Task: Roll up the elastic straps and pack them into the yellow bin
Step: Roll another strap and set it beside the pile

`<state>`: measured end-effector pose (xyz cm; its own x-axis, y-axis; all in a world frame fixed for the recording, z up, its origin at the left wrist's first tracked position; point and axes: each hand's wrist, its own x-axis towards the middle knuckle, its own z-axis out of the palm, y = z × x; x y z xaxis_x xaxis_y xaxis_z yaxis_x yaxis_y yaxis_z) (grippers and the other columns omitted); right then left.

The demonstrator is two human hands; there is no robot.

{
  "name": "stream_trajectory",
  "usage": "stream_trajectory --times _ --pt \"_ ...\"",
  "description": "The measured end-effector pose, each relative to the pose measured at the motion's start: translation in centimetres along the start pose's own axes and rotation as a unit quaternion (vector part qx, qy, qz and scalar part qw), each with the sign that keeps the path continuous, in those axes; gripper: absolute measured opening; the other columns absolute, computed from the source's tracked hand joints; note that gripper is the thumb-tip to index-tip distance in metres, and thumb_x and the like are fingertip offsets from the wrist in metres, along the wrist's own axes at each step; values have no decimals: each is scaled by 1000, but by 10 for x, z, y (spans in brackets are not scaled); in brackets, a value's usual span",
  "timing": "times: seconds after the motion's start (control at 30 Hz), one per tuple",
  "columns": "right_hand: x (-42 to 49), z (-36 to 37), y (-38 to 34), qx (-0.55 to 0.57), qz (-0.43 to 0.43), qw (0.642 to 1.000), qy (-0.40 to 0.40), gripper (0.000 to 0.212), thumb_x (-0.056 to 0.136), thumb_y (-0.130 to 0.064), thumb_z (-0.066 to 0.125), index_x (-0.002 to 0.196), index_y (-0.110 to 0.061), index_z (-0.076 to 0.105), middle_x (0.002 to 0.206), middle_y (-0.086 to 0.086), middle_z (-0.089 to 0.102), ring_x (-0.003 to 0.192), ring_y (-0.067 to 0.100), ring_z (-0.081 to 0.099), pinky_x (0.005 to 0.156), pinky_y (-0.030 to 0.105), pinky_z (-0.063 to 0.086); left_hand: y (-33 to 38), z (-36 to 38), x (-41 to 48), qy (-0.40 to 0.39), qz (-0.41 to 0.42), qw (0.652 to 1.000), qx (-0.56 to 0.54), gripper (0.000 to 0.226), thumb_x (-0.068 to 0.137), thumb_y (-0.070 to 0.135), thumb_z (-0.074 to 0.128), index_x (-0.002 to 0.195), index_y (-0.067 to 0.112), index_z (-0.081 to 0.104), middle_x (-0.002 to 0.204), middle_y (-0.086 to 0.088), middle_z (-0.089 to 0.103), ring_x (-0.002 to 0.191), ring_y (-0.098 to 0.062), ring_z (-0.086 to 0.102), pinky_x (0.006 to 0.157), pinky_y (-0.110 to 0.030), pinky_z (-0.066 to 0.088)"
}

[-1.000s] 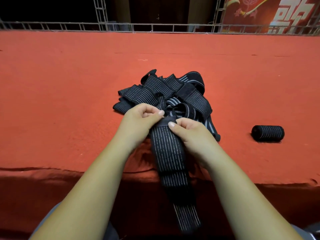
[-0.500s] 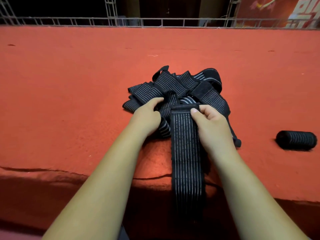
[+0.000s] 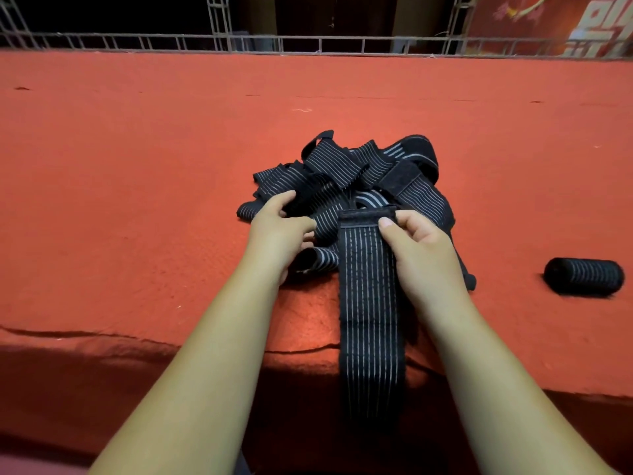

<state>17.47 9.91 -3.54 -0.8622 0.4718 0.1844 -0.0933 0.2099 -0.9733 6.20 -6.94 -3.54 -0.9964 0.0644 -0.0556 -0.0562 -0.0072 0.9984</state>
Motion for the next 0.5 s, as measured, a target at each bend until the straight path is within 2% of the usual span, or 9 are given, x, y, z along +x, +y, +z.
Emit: stream_trajectory --times 0.1,0.2,0.3,0.37,0.43,0.5 --pt "-3 2 -1 3 2 1000 -14 16 106 -31 66 101 -21 77 100 10 80 81 11 68 87 46 59 -7 -5 4 20 10 999 -40 47 94 -1 74 138 15 71 123 -3 74 98 -20 79 78 -28 65" --pt "-4 5 -2 9 0 1000 -25 18 106 -32 65 100 -19 76 99 15 78 80 14 65 83 44 56 -8 -10 5 43 28 996 -71 23 90 9 84 110 20 84 112 -3 83 101 -18 80 91 -32 63" --pt "-4 8 -5 67 19 997 -36 19 107 -31 63 99 -18 74 91 7 76 82 16 66 80 40 53 2 -10 -5 38 50 987 -150 4 93 13 85 96 13 82 100 -5 83 98 -18 79 91 -33 63" --pt "-4 10 -10 179 54 981 -59 20 109 -28 60 100 -21 75 95 6 76 83 20 69 78 40 56 7 -8 -15 -12 62 977 -204 4 98 4 76 98 7 73 99 -12 79 94 -22 76 85 -34 65" --pt "-5 13 -18 281 89 950 -105 20 113 -26 54 109 -20 73 99 8 76 82 21 72 71 37 61 10 -8 -25 -87 70 975 -194 21 98 -6 68 114 8 64 96 -11 72 87 -21 73 75 -32 64" --pt "-5 15 -23 317 108 932 -139 20 114 -27 51 114 -19 69 100 8 76 81 21 73 67 37 64 7 -10 -35 -177 68 968 -167 42 93 -8 65 131 8 56 100 -11 69 83 -17 71 66 -28 60"
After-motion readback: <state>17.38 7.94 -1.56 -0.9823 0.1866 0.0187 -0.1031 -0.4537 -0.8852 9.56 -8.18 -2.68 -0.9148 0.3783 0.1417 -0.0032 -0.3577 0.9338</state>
